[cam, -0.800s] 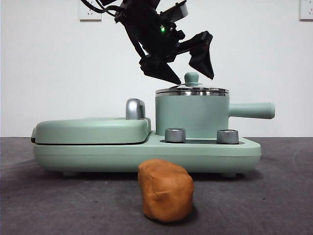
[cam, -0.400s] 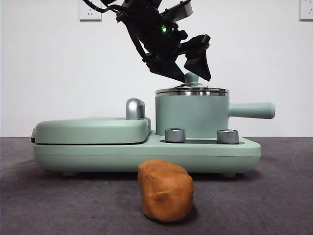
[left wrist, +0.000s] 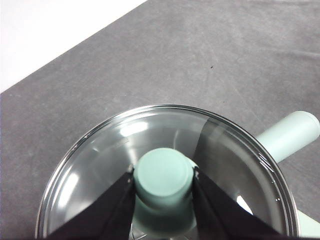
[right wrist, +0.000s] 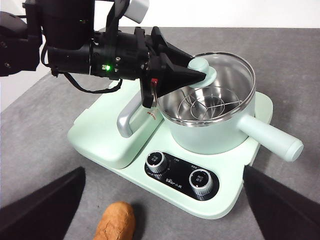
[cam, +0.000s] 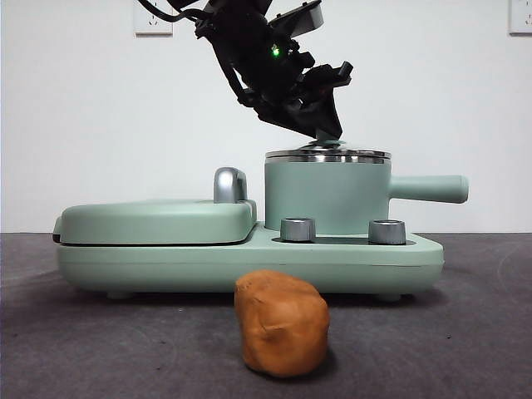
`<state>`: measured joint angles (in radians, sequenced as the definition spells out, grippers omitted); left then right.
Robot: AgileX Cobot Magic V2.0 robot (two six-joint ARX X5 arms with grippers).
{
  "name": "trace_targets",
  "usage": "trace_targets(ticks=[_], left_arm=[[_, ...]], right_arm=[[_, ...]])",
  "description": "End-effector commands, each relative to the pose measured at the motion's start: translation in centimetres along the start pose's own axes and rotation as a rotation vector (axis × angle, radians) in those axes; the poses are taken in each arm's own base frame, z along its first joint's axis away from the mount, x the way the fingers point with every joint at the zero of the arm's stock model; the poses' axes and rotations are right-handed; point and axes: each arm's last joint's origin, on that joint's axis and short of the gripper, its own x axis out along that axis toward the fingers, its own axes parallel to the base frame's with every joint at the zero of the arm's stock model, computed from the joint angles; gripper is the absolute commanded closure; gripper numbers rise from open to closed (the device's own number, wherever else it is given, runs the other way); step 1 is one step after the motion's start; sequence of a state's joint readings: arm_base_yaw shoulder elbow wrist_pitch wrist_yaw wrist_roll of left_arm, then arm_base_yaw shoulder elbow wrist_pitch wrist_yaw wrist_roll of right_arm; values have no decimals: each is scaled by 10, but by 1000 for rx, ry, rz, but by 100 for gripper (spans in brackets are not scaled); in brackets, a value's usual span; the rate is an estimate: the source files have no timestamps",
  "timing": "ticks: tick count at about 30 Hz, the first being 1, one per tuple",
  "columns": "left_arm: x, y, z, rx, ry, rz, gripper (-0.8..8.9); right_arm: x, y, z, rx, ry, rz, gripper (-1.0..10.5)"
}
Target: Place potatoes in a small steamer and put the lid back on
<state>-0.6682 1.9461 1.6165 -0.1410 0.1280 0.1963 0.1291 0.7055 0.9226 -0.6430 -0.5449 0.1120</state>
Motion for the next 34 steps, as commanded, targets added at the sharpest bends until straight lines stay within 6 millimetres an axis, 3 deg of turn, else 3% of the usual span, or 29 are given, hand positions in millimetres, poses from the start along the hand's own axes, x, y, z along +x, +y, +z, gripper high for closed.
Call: trace_targets(ticks=[1,14,23,29,34], left_arm=[[8,-5,1,17,-3,-28,777],[0,-3,20,-24,-55,-19,789],[-27,0,42,-29,-85,-12,795],[-52,6,52,-33,-94,4,795],[-74,16,58,-44,-93,29,795]], right_arm=[[-1,1,4,0,-11,-1,444],[2,-2,4,16,5,-79,444],[5,0,12,5,136,-209,444],[24,8,15,43,289,-154,444],[53,20,9,83,398,-107,444]])
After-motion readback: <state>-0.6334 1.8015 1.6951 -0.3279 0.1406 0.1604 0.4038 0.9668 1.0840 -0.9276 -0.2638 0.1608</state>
